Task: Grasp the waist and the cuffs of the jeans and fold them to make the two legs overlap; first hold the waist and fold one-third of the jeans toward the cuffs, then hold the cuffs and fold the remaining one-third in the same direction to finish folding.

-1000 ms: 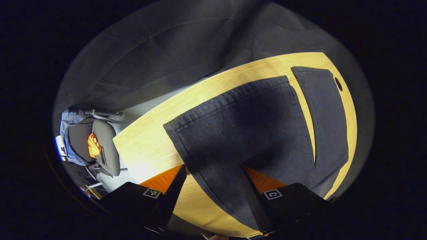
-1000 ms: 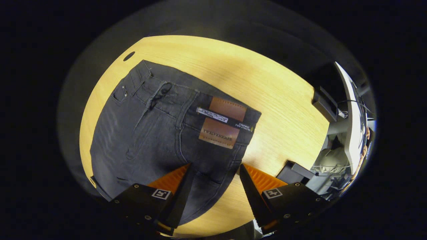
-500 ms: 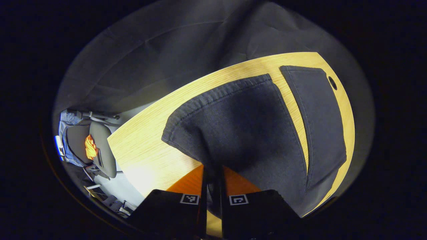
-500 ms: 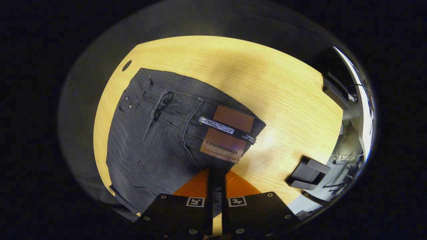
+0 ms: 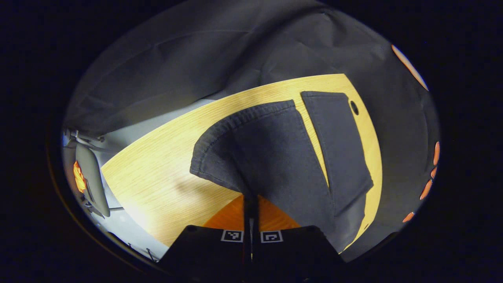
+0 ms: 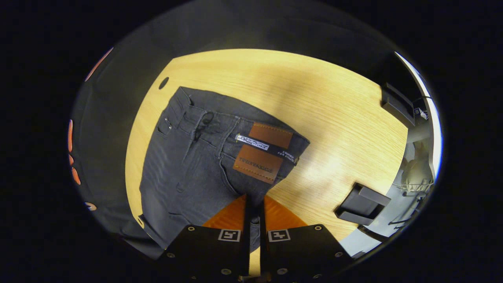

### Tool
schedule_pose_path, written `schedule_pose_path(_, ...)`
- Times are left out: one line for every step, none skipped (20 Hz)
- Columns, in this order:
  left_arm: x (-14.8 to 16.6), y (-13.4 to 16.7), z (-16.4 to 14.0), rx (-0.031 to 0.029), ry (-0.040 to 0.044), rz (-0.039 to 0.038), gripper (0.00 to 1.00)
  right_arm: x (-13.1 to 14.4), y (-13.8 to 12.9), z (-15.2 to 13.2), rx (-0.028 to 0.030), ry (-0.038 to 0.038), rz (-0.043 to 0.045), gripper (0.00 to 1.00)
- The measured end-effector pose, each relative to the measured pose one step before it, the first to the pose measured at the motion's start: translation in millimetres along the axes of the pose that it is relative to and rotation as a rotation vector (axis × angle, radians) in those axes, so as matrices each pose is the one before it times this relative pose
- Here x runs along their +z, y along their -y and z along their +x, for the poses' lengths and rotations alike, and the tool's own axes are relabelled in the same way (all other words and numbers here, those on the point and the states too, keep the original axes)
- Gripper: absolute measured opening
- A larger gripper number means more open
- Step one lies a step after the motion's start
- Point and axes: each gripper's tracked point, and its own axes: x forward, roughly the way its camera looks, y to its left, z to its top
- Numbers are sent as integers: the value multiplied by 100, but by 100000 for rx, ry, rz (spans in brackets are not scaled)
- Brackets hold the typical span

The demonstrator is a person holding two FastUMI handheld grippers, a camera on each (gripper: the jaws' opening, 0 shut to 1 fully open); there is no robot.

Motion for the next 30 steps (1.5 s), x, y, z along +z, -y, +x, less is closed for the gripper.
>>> schedule_pose_path(-126, 399, -848, -2313, -194, -469, 1, 239, -438, -702, 2016, 1507, 1077, 11)
schedule_pose_path(210, 757, -766, -2398, 721, 863, 2, 301, -317, -631, 2567, 1431, 608, 11)
schedule_pose_path(303, 224, -778, -1692, 136, 1286, 1, 80, -558, -827, 2249, 423, 1619, 11)
schedule_pose_path(291, 486, -372, -1408, 577, 1542, 1, -248, -49, 2518, 2021, -976, 512, 1)
schedule_pose_path(174, 538, -183, -1072, -545, 1199, 1, 258, -945, -3117, 2313, -469, 160, 1)
schedule_pose_path(478, 785, -214, -1416, 472, 1669, 1, 60, -401, 13, 924, 290, 1119, 1)
schedule_pose_path(125, 838, -131, -913, 259, 2128, 1, 170, -222, -293, 841, 1042, 1160, 0)
schedule_pose_path(342, 737, -227, -1455, 575, 2246, 1, -56, -431, -174, 787, 147, 87, 1)
schedule_pose_path(148, 700, -286, -1407, -98, 1400, 1, 268, -423, -415, 1067, 2222, 590, 1)
schedule_pose_path(433, 799, -222, -1708, 199, 1469, 1, 168, -300, -430, 144, 1307, -845, 0)
schedule_pose_path(425, 508, -228, -1271, 467, 623, 1, 328, -334, -317, -578, 1994, -490, 0)
schedule_pose_path(547, 561, -338, -1638, 710, 556, 1, 288, -464, -561, 154, 2297, -558, 0)
schedule_pose_path(762, 605, -231, -1557, 796, 364, 1, 291, -793, -187, 1118, 1409, -745, 0)
schedule_pose_path(577, 502, -125, -1194, 295, 385, 1, 357, -731, -563, 1188, 2183, 503, 0)
schedule_pose_path(374, 291, 117, -782, -84, 737, 1, -107, -865, -301, 1918, -783, -255, 0)
schedule_pose_path(422, 372, 263, -741, -437, 1570, 1, -16, -466, -435, -80, -256, 941, 0)
schedule_pose_path(419, 455, 190, -1407, -275, 1362, 1, 17, -322, -361, -540, 172, 1429, 0)
schedule_pose_path(503, 516, 140, -1006, 63, 1409, 1, 123, -486, -196, 242, 578, 940, 1)
schedule_pose_path(749, 670, 341, -791, 271, 1687, 1, 268, -405, -233, 3, 1168, 164, 1)
schedule_pose_path(461, 322, 130, -326, -412, 2619, 1, 257, -342, -295, 124, 1120, 58, 1)
schedule_pose_path(624, 255, 238, 274, 397, 1619, 1, 276, -689, -105, 1229, 240, -464, 1)
schedule_pose_path(680, 402, 331, 184, 32, 857, 1, 414, -587, -132, 1062, 1277, 464, 1)
schedule_pose_path(666, 337, 271, 604, 924, 751, 1, 323, -727, 147, 1225, -308, -834, 1)
schedule_pose_path(644, 482, 260, -52, 1078, 451, 1, 534, -428, 213, 566, 680, -837, 1)
schedule_pose_path(595, 862, 151, -16, 1100, 1137, 1, 447, -391, 726, 195, -724, -1163, 1)
schedule_pose_path(707, 624, 276, 420, 1281, 761, 1, 332, -490, 601, 155, -621, 499, 1)
schedule_pose_path(961, 739, 448, 651, 2313, 810, 1, 329, -653, 741, 798, -1468, 857, 1)
schedule_pose_path(832, 534, 507, 1109, 847, 1117, 1, 578, -692, 734, 1136, -585, 571, 1)
schedule_pose_path(374, 260, 650, 1612, 764, 1431, 1, 611, -536, 868, 802, -511, -485, 1)
schedule_pose_path(461, 506, 767, 1719, -298, 1828, 1, 345, -503, 825, 307, -816, -752, 1)
